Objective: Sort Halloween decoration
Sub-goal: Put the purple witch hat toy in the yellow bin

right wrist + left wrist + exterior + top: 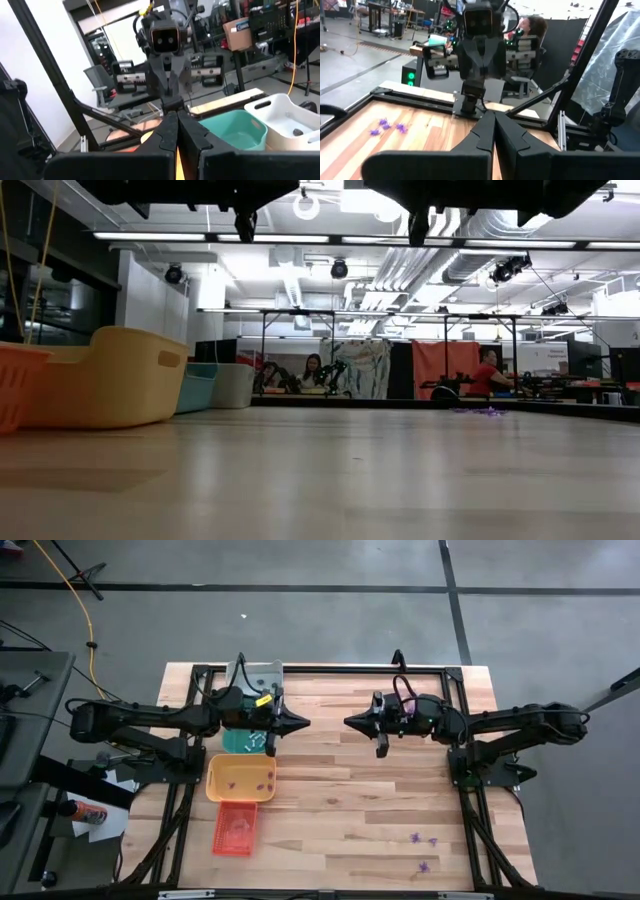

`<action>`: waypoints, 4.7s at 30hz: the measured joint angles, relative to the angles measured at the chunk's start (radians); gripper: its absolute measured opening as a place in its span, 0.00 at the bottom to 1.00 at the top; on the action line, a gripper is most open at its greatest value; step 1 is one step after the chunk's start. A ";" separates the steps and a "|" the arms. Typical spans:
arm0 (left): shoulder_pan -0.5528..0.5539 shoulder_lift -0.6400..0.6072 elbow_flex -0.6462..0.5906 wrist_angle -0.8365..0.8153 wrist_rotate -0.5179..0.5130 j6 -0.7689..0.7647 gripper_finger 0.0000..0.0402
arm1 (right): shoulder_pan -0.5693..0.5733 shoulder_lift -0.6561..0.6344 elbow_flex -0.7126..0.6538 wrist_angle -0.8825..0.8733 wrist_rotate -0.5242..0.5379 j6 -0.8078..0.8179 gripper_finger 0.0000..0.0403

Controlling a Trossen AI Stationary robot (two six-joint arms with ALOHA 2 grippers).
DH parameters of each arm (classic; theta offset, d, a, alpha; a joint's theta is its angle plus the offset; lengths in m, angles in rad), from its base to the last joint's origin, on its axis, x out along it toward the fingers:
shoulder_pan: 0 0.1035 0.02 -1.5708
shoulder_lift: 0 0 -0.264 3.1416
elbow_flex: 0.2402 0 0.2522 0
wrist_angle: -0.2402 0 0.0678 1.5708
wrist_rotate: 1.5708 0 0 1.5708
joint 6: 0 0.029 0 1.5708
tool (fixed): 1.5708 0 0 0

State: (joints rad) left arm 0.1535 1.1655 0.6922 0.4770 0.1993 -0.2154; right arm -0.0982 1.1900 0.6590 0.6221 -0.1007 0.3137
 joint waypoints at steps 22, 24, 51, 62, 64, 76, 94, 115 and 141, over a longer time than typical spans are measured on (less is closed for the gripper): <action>0.017 -0.058 -0.001 -0.122 0.000 0.008 0.00 | 0.653 0.000 0.001 -0.954 -0.172 1.003 0.00; 0.017 -0.058 -0.001 -0.122 0.000 0.008 0.00 | 0.722 0.000 0.001 -0.957 -0.146 1.076 0.02; 0.017 -0.057 -0.001 -0.122 0.000 0.008 0.00 | 0.926 0.208 0.000 -1.154 -0.158 0.828 0.37; 0.017 -0.057 -0.001 -0.122 0.000 0.007 0.00 | 0.958 0.237 0.000 -1.177 -0.145 0.754 0.37; 0.017 -0.057 -0.001 -0.123 0.000 0.007 0.00 | 0.971 0.247 0.000 -1.181 -0.144 0.755 0.37; 0.017 -0.057 0.000 -0.145 0.000 0.008 0.00 | 0.982 0.297 0.003 -1.170 -0.128 0.758 0.34; 0.036 -0.172 0.000 -0.176 0.001 0.037 0.00 | 0.941 0.213 0.015 -1.190 0.029 0.761 0.01; 0.097 -0.373 0.000 -0.328 -0.017 0.066 0.00 | 0.394 0.008 0.015 -0.635 0.340 0.167 0.00; 0.095 -0.334 -0.001 -0.339 -0.066 0.043 0.00 | 0.118 0.129 0.028 -0.182 0.159 -0.104 0.00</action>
State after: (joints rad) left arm 0.2485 0.8310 0.6914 0.1383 0.1337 -0.1722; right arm 0.0196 1.3194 0.6874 0.4402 0.0579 0.2093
